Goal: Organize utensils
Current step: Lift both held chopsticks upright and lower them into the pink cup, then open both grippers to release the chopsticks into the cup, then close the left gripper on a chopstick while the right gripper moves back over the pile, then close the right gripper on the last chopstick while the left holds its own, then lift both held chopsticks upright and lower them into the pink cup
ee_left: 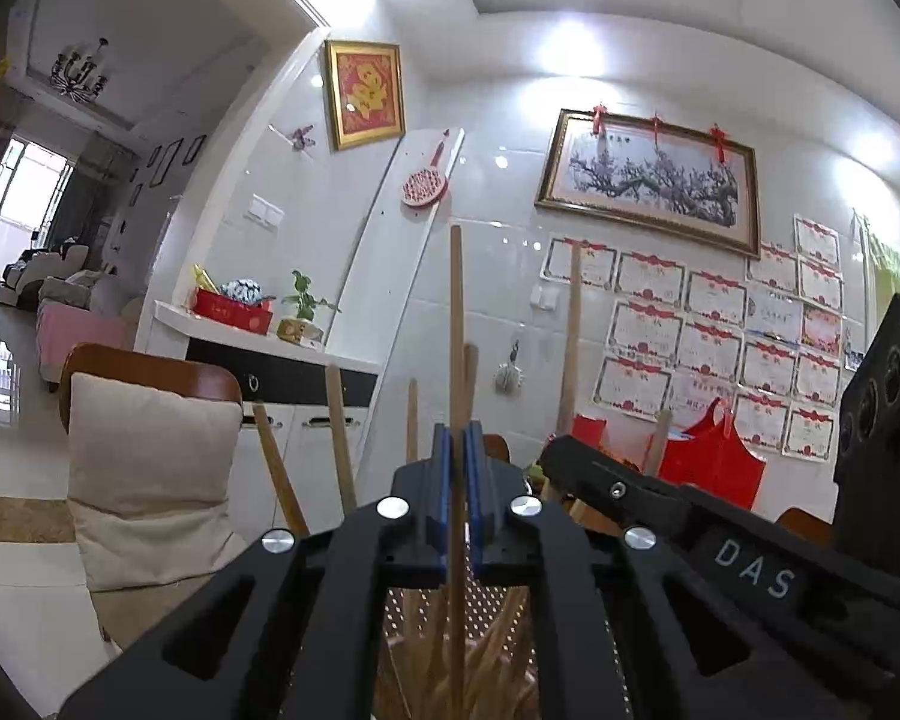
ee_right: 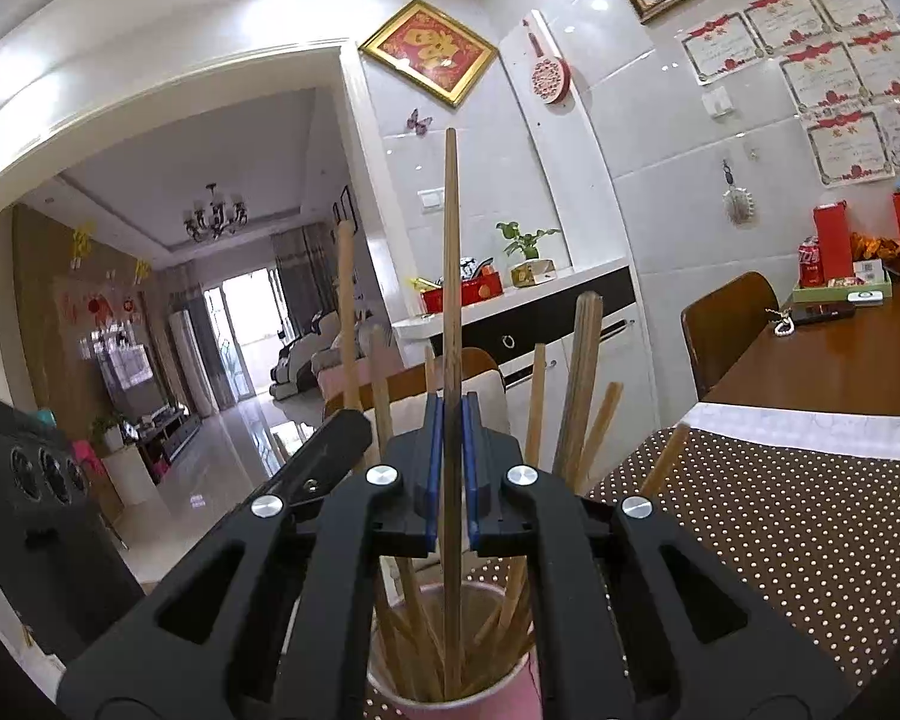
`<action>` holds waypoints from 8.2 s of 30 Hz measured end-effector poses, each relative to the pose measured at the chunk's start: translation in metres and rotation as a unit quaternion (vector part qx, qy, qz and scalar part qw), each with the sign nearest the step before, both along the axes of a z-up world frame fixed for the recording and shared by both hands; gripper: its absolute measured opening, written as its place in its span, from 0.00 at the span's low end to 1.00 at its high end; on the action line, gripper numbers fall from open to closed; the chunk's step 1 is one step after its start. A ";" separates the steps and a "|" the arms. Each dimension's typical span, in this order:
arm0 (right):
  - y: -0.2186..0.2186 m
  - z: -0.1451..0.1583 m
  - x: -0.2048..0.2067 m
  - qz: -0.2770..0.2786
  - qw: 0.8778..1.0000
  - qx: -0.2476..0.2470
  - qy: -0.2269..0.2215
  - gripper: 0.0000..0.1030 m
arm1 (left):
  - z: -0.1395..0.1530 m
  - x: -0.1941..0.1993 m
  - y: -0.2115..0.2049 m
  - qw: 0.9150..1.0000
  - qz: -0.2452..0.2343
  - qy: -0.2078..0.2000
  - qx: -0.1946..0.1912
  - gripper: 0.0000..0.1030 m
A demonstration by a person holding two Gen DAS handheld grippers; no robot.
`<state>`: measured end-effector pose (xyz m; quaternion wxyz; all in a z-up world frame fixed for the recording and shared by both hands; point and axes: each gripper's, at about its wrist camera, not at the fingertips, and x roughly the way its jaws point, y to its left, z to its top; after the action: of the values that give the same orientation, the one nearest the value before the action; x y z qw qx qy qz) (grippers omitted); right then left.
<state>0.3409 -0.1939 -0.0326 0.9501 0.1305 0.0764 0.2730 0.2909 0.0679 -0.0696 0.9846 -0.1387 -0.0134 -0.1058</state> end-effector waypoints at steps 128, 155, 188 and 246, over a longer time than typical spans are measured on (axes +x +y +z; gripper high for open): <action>-0.036 -0.136 0.008 -0.021 0.872 -0.312 0.376 0.34 | -0.121 -0.033 -0.056 0.869 -0.127 0.451 0.160 0.09; -0.094 -0.138 0.012 0.029 0.837 -0.333 0.434 0.29 | -0.117 0.032 -0.097 0.848 -0.147 0.469 0.200 0.21; -0.100 -0.094 -0.091 -0.019 0.932 -0.216 0.290 0.06 | -0.058 -0.026 -0.095 0.923 -0.145 0.308 0.178 0.06; -0.007 0.044 -0.023 0.001 0.999 -0.036 0.008 0.06 | 0.005 0.001 -0.005 0.998 0.038 -0.044 0.022 0.06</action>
<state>0.3177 -0.2009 0.0111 0.9532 0.0980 0.0942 0.2702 0.2920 0.0631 -0.0642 0.9892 -0.1113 -0.0600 -0.0743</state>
